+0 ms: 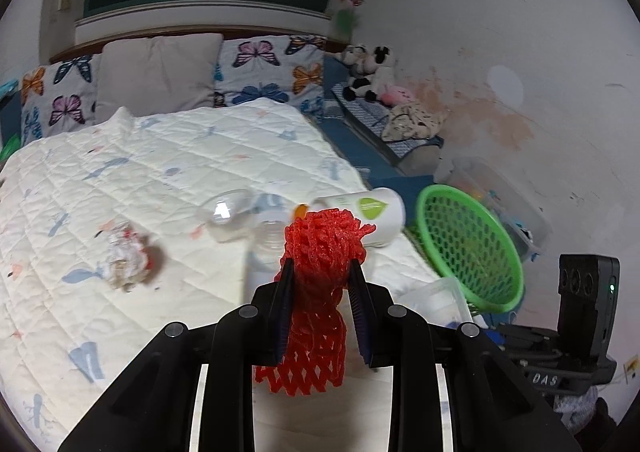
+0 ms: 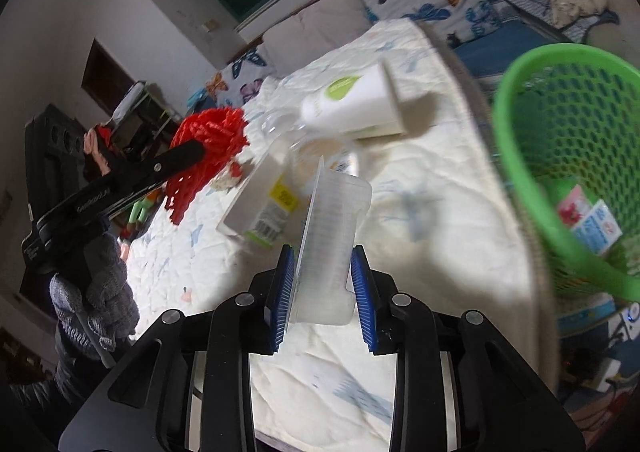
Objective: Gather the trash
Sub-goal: 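Carry net and box over the green basket and open both tools to drop them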
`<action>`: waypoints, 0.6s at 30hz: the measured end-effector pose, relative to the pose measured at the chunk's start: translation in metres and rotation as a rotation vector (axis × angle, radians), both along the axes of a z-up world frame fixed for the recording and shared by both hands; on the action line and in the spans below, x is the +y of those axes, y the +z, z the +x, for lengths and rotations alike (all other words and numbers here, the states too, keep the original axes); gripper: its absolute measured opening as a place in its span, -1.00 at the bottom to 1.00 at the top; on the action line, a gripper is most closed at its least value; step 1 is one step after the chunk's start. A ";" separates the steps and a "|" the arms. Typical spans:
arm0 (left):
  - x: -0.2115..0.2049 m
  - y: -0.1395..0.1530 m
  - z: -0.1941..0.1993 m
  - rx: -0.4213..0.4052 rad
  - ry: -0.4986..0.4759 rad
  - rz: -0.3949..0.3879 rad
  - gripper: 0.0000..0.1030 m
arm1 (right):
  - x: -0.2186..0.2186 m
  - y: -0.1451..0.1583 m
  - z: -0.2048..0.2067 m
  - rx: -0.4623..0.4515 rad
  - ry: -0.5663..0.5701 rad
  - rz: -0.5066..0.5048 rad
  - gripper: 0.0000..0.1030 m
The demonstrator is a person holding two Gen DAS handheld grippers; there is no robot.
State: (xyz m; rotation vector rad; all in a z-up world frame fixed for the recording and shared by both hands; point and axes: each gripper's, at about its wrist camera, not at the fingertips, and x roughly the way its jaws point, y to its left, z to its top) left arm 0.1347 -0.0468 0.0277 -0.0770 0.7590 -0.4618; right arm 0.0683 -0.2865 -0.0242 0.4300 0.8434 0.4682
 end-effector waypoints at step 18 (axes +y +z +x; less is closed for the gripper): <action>-0.114 0.001 0.012 0.031 -0.199 0.004 -0.50 | -0.126 0.006 -0.002 -0.030 -0.295 -0.115 -0.41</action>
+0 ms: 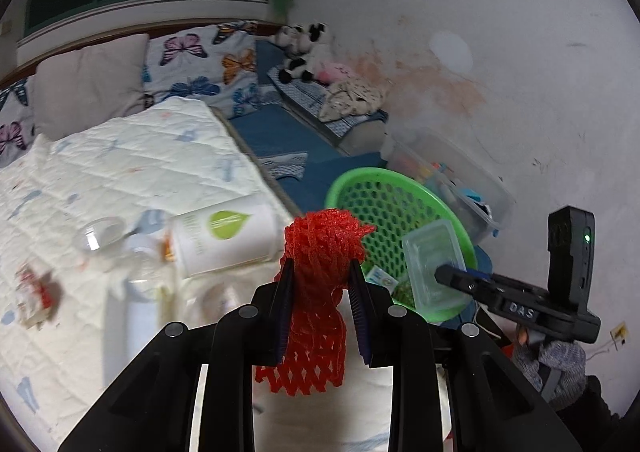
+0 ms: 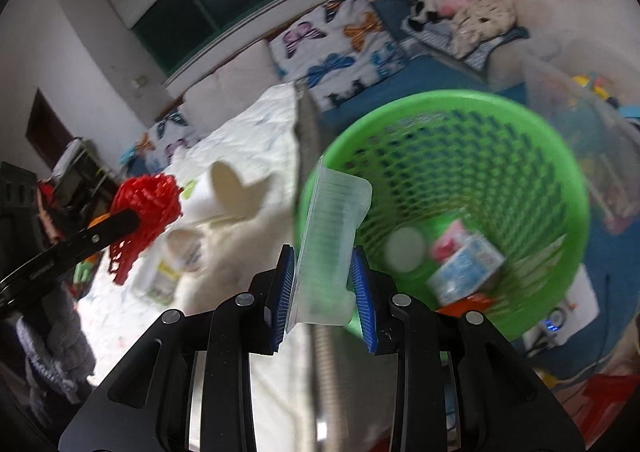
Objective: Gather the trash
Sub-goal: 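Carry net and box over the green basket and open both tools to drop them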
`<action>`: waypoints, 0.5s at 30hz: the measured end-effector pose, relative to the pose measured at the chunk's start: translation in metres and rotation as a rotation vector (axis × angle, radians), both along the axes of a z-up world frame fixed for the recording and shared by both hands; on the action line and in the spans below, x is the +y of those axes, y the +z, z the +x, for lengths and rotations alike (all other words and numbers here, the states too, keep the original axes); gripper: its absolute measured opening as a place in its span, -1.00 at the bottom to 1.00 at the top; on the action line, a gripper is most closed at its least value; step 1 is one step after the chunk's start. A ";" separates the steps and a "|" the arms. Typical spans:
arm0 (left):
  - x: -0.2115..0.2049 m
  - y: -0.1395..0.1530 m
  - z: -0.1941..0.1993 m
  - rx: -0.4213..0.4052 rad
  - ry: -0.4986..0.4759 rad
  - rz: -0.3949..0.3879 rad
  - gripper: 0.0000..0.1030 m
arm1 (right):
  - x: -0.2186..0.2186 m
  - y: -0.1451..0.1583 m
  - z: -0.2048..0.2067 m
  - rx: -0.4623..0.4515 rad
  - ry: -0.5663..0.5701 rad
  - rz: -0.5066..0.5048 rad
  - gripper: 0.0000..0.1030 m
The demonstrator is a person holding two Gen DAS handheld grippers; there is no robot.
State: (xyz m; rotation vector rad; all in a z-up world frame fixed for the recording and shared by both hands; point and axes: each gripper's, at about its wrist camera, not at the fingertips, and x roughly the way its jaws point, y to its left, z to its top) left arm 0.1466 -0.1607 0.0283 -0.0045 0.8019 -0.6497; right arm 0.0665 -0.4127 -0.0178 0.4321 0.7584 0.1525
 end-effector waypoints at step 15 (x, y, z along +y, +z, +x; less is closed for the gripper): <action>-0.092 -0.017 0.018 0.033 -0.119 0.053 -0.50 | -0.059 -0.015 0.002 0.026 -0.146 -0.054 -0.15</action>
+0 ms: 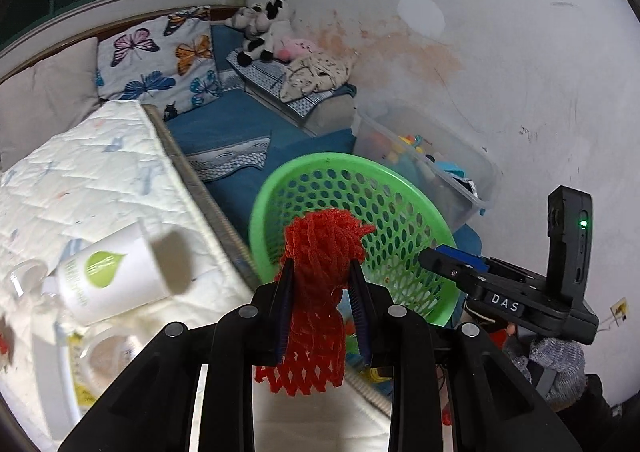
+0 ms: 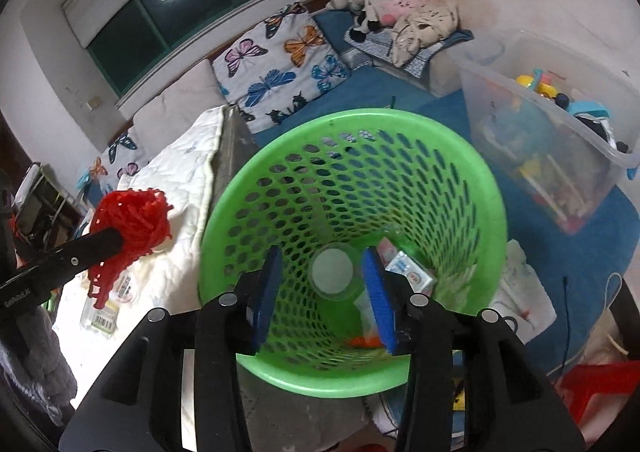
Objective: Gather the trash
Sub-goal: 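Carry net and box over the green basket and open both tools to drop them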
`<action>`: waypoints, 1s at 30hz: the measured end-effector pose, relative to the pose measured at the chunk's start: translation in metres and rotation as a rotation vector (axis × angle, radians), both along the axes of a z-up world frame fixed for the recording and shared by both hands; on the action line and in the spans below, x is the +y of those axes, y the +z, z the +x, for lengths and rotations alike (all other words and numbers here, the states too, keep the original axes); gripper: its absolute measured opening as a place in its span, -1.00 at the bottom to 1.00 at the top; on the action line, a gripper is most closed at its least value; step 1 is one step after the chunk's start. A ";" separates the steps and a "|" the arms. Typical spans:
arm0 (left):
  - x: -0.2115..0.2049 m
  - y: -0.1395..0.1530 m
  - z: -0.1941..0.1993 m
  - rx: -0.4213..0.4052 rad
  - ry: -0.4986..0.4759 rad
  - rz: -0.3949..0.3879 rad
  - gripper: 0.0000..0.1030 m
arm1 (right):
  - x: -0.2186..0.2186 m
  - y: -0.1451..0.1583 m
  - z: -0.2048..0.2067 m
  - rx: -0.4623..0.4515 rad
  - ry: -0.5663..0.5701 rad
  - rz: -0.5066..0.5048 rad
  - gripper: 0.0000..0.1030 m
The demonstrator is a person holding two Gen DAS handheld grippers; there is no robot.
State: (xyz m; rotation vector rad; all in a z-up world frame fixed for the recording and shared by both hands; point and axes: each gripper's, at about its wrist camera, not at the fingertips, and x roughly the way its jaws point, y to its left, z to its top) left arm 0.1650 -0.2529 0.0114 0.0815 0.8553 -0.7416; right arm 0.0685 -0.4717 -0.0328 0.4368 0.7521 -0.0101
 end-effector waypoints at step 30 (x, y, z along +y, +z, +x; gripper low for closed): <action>-0.030 -0.027 0.005 0.054 -0.002 -0.007 0.05 | -0.005 0.014 -0.023 -0.058 -0.020 0.030 0.34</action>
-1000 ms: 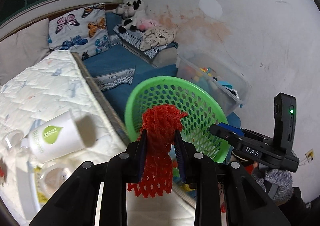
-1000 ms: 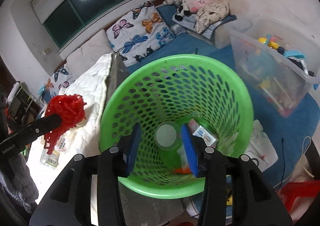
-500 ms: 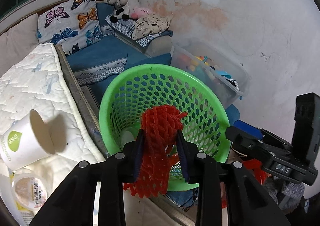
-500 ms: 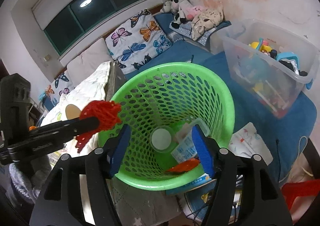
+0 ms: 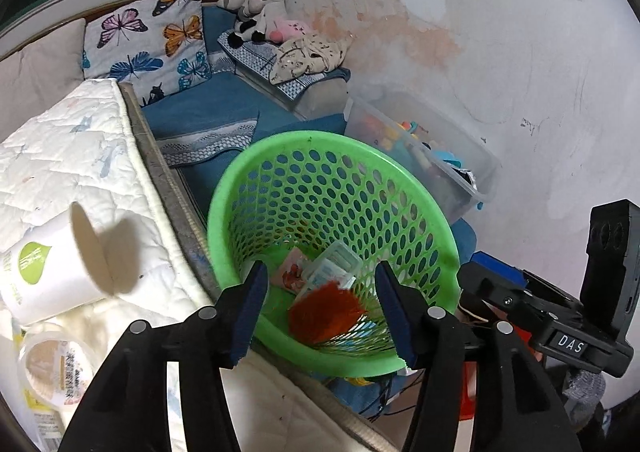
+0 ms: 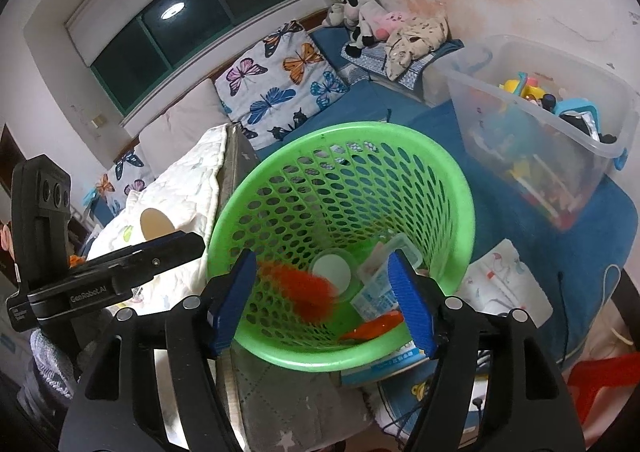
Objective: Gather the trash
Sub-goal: 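Carry net and box over the green basket and open both tools to drop them, then move both tools back over the bed toward the tissue and round container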
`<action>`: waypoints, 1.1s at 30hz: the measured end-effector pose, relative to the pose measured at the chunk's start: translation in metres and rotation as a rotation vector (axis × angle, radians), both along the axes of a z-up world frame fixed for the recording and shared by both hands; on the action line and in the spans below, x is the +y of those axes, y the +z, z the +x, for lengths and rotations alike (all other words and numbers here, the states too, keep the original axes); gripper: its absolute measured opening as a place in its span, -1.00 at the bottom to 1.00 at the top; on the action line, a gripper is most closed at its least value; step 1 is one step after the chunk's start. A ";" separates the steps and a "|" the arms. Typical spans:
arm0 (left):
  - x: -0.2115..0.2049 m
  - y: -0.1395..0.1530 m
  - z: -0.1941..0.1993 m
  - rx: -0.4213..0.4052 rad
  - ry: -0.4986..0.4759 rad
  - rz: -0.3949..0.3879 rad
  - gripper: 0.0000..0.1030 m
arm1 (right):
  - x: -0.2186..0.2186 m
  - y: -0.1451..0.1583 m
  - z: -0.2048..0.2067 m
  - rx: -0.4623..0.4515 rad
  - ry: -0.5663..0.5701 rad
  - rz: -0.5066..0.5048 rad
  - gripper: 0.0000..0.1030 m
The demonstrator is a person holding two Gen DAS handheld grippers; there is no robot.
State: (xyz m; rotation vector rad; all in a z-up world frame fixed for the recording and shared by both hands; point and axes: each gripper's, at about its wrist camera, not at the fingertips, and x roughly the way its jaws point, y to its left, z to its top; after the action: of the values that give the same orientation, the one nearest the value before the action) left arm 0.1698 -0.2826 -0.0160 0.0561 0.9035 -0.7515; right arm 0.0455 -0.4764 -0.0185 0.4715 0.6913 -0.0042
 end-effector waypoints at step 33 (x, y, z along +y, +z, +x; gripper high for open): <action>0.262 0.022 -0.020 -0.089 0.490 -0.030 0.05 | 0.163 0.006 0.055 0.004 0.349 0.029 0.52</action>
State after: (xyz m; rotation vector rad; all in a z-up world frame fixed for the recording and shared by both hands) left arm 0.1494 -0.0208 0.0063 -0.1534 0.7783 -0.3033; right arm 0.1001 -0.3137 -0.0127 0.3736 0.7706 0.3335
